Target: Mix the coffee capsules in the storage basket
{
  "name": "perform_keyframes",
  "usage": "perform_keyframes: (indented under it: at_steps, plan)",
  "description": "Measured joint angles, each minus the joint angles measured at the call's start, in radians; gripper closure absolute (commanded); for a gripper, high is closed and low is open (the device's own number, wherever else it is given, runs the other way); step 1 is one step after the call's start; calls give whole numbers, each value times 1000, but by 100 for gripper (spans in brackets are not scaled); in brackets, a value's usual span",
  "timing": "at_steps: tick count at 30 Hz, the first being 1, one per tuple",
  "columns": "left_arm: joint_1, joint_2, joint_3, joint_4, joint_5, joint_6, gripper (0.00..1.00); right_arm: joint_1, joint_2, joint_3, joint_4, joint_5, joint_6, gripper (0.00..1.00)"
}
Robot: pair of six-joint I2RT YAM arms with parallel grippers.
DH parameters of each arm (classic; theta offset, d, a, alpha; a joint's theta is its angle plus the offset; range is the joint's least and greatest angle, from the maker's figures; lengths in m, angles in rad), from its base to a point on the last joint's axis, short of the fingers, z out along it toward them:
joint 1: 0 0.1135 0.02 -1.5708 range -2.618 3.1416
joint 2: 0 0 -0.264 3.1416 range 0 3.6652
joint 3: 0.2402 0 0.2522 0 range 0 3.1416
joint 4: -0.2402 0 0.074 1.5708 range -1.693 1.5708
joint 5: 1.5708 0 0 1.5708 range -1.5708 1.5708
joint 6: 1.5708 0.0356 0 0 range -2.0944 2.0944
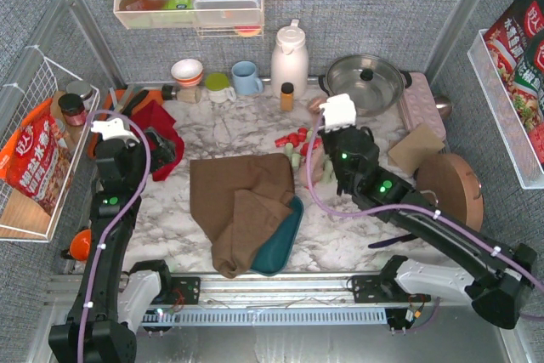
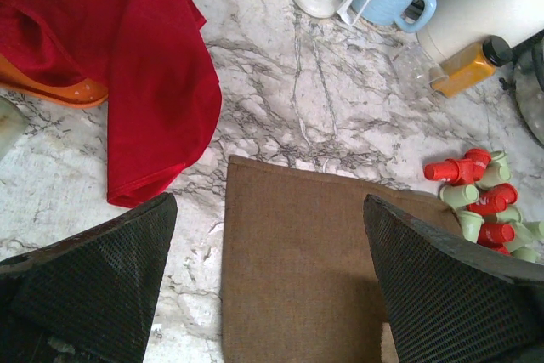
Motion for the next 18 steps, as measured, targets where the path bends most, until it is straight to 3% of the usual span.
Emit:
perform_keyframes:
  at_steps: [6, 10, 15, 18]
  plan:
    - [0, 0, 0, 0, 0, 0, 1, -219, 28, -93, 285, 219, -53, 100]
    - [0, 1, -4, 0, 4, 0, 1, -409, 61, -103, 418, 276, 24, 100]
    - [0, 2, -4, 0, 11, -1, 1, -686, 156, -87, 415, 248, 261, 100]
    - [0, 9, -4, 0, 24, 0, 1, -780, 260, -38, 393, 212, 365, 100]
